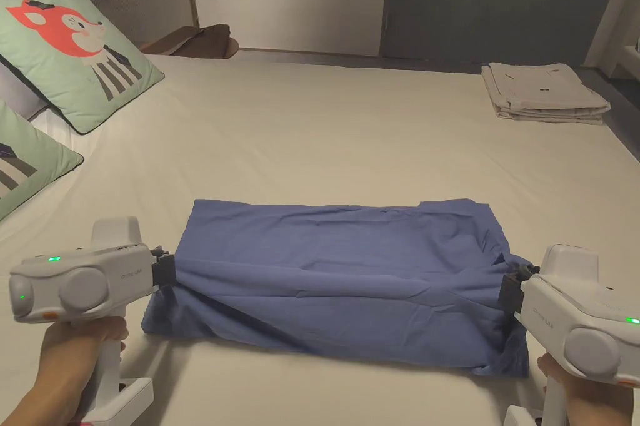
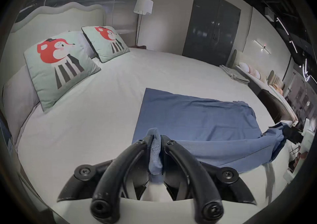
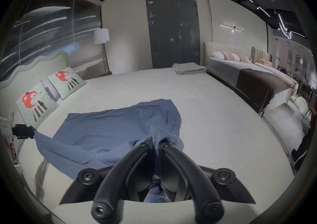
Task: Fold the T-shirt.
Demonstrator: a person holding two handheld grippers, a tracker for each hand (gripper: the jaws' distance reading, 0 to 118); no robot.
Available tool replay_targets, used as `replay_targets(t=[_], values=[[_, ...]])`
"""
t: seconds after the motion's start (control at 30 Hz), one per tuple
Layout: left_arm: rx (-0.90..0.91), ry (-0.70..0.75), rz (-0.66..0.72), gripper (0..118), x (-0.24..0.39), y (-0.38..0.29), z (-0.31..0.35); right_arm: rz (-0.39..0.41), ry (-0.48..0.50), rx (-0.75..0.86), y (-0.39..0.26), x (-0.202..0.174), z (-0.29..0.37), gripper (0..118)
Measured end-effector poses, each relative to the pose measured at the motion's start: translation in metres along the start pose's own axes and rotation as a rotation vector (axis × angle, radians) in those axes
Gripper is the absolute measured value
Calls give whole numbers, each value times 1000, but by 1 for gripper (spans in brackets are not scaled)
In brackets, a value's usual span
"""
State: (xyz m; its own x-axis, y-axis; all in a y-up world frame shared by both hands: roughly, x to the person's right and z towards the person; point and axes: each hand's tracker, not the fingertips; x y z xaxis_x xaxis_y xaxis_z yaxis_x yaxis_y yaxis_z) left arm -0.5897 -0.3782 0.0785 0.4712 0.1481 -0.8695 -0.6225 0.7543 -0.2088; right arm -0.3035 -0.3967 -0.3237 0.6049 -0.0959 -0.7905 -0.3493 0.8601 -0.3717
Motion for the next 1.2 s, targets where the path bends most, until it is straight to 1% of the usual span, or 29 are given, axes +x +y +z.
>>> replay_targets(t=[0.2,0.3,0.37,0.43,0.5,0.67,0.7,0.73,0.77,0.8,0.83,0.87,0.9,0.93,0.97,1.13,1.2], values=[[-101,25,10,5,3,5,-65,-8,-39,-127,0,7,-68,4],[-166,59,-26,5,5,2,-94,-30,-53,-187,-5,11,-96,4],[-187,75,-48,5,8,-2,-105,-18,-65,-219,-10,11,-111,4],[-208,90,-68,5,11,-8,-112,-2,-72,-250,-15,12,-119,4],[-229,99,-71,5,10,-14,-116,-13,-73,-279,-20,14,-119,4],[-219,92,-55,6,8,-12,-110,-5,-65,-263,-12,11,-103,4],[-214,88,-51,9,9,-11,-108,0,-62,-257,-9,11,-99,6],[-205,88,-51,17,10,-9,-104,7,-60,-239,-7,8,-96,10],[-194,93,-51,42,10,-7,-99,13,-61,-210,-2,6,-88,22],[-178,96,-51,66,10,-5,-94,18,-61,-181,2,5,-80,38],[-146,94,-49,88,11,-2,-85,23,-56,-138,8,2,-66,56],[-119,85,-42,107,12,0,-77,24,-46,-108,12,-1,-54,75],[-75,67,-34,110,13,4,-66,29,-37,-72,17,-3,-41,86],[-26,45,-23,110,14,7,-52,32,-26,-22,22,-5,-24,95],[18,28,-24,110,16,9,-38,34,-19,29,24,-5,-13,100],[243,-31,-27,110,27,4,37,31,-8,246,24,-13,58,101],[326,-29,-20,110,33,-5,61,39,-10,288,19,-15,79,101]])
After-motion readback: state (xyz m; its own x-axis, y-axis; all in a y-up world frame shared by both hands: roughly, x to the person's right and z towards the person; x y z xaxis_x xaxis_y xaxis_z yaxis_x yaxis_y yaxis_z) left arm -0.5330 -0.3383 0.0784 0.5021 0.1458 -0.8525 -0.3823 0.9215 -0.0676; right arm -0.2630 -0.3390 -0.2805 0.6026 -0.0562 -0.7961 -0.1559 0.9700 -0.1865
